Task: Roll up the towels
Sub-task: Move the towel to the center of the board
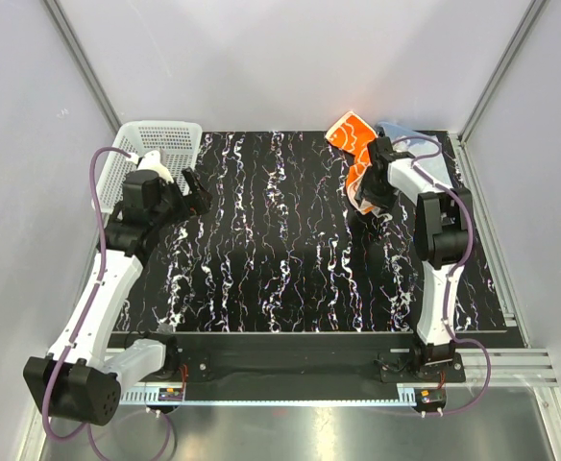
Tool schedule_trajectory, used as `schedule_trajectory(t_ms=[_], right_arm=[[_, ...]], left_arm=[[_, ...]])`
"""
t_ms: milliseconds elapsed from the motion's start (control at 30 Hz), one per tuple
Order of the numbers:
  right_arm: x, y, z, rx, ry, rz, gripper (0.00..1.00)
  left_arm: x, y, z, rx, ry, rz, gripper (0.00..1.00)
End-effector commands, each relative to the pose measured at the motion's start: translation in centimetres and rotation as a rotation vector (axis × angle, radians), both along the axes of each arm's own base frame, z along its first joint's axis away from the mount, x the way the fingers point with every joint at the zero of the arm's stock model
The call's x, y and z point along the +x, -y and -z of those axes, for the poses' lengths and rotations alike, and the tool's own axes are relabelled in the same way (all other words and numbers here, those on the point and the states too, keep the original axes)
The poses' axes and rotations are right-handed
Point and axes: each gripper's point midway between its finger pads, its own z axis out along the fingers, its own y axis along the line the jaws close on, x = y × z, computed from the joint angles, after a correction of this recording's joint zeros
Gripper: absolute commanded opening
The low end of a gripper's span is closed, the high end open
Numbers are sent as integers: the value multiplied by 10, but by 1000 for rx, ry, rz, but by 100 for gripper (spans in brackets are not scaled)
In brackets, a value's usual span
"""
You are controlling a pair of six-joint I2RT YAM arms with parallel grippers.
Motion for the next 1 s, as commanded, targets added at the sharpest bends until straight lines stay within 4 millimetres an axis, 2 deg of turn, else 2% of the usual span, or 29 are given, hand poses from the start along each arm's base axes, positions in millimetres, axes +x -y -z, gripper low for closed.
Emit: schedule_trajectory(t_ms=[0,33,100,167,200,233,267,300,333,367,400,433,467,500,533,567,600,633,667,700,733,767,833,867,900,967], right_arm=[[19,-4,-5,42,46,18,65],[18,-4,-1,42,38,15,63],[17,-6,3,53,31,12,50],[18,-9,3,70,35,-3,30],[16,-10,2,67,31,-10,11],[17,-9,-4,68,42,-12,4],[16,-8,-8,63,45,-15,0],[13,-7,-12,59,42,-21,0],[13,-9,-26,69,66,-28,0],[7,-14,-30,74,65,-44,0],[3,-18,-47,83,91,-57,0],[-15,-31,-46,78,64,-96,0],[-23,-28,-49,75,63,-92,0],[-38,-46,-68,81,93,-134,0],[-53,-57,-69,100,82,-156,0],[-81,-65,-56,113,29,-159,0],[-105,-94,-70,135,53,-231,0],[-124,-104,-68,140,37,-254,0],[-153,-112,-64,151,6,-254,0],[-179,-134,-61,156,-15,-321,0],[-197,-140,-58,157,-34,-333,0],[-219,-137,-44,150,-84,-293,0],[-250,-147,-46,181,-90,-318,0],[-268,-141,-35,177,-124,-281,0],[-278,-141,-41,194,-111,-283,0],[-307,-139,-33,182,-144,-291,0]], left_arm=[[10,-4,-23,11,68,-11,99],[10,-4,-23,14,69,-11,99],[10,-4,-21,13,62,-12,99],[11,-4,-19,15,57,-11,99],[10,-4,-19,16,55,-11,99],[10,-4,-18,16,52,-11,99],[10,-4,-18,17,52,-11,99],[11,-4,-18,17,52,-11,99],[11,-4,-17,20,50,-8,99],[11,-4,-18,21,54,-7,99],[10,-4,-17,20,53,-6,99],[10,-4,-18,21,56,-2,99],[10,-3,-18,20,56,0,99],[10,-3,-18,21,58,2,99],[10,-3,-18,21,58,4,99],[10,-3,-18,21,61,6,99],[11,-2,-18,21,62,9,99],[11,-2,-17,22,60,9,98],[12,-2,-16,24,60,9,97],[13,-1,-15,26,58,11,97],[14,-1,-13,29,52,12,97],[15,3,-14,33,54,21,96],[18,8,-7,57,29,29,95],[18,15,-4,72,17,39,95],[20,18,-7,79,17,37,95],[23,33,4,85,-26,67,93]])
